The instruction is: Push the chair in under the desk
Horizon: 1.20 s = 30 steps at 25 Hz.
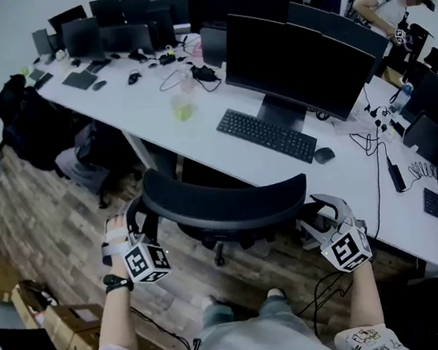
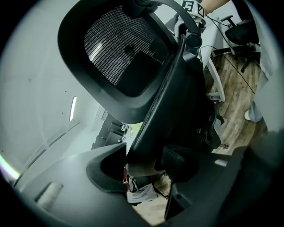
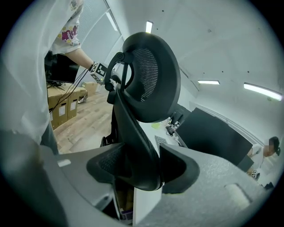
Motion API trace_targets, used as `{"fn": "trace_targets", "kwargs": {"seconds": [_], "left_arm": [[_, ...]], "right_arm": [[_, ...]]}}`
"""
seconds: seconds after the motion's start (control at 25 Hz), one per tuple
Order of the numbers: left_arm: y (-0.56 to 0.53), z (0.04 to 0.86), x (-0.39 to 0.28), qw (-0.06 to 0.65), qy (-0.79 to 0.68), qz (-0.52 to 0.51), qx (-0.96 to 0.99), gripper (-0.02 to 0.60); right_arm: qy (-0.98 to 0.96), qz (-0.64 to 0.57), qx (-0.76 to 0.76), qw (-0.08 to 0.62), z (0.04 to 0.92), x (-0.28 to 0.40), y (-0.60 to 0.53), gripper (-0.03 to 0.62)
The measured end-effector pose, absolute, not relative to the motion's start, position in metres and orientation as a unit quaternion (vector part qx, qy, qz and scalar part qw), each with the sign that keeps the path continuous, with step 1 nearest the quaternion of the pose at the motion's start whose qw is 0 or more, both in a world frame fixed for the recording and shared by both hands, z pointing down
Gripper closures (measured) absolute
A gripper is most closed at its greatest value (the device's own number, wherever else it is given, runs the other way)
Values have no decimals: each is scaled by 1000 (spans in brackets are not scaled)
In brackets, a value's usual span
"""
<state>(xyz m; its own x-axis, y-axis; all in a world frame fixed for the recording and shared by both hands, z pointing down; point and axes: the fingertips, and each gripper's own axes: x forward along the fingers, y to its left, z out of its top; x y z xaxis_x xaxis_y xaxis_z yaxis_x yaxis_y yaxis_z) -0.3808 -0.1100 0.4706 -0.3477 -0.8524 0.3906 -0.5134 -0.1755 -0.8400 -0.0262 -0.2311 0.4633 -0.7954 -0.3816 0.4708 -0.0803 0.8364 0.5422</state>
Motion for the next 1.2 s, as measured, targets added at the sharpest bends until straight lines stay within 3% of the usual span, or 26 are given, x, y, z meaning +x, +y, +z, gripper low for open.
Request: {"fn": "trace_targets", "kwargs": {"seconds": [1.2], "left_arm": [[-223,465,-479,220,571,-518,-598,330]], "right_arm": [[-886,-222,247,323,461,-102,-259,347]]}}
